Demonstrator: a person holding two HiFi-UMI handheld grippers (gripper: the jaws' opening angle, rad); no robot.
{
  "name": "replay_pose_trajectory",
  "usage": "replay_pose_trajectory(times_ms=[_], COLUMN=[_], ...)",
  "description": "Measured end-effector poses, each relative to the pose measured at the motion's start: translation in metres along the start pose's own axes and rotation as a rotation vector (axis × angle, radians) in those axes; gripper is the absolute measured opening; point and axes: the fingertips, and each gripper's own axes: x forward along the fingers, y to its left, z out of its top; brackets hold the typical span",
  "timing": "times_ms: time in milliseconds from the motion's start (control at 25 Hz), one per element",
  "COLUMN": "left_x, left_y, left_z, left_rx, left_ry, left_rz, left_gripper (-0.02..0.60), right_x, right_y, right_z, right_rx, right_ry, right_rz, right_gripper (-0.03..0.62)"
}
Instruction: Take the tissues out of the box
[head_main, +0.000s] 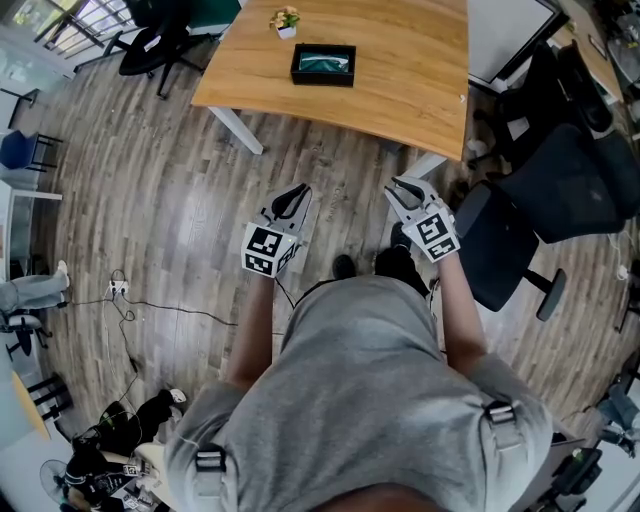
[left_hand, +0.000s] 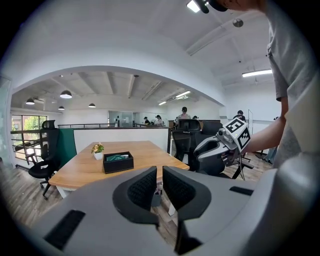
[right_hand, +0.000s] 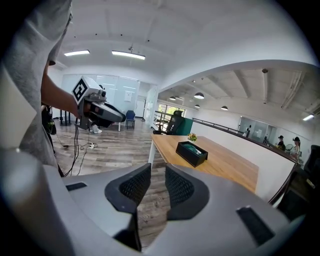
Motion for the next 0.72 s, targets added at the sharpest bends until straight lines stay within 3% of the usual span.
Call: replay_pose_trajectory(times_ms=[120, 320, 720], left_x=[-0.002, -0.002, -0.003], left_y=[0.003, 0.01, 0.013], left_z=[-0.001, -0.002, -0.005], left_rx=[-0.014, -0.013, -0.018], left_ry=[-0.001, 0.008, 0.003], left_rz=[0.007, 0.016, 0.001], left_gripper=[0.103, 0.168, 0.238], right_x=[0.0, 0.002, 0.007], right_y=[0.0, -0.001, 0.001], right_z=[0.002, 0.004, 0.006], right_rx=[0.014, 0.011, 0.013], right_ry=[-0.008, -0.009, -0.018], right_rz=[0.004, 0.002, 0.0], right_gripper=[0.126, 0.201, 0.284])
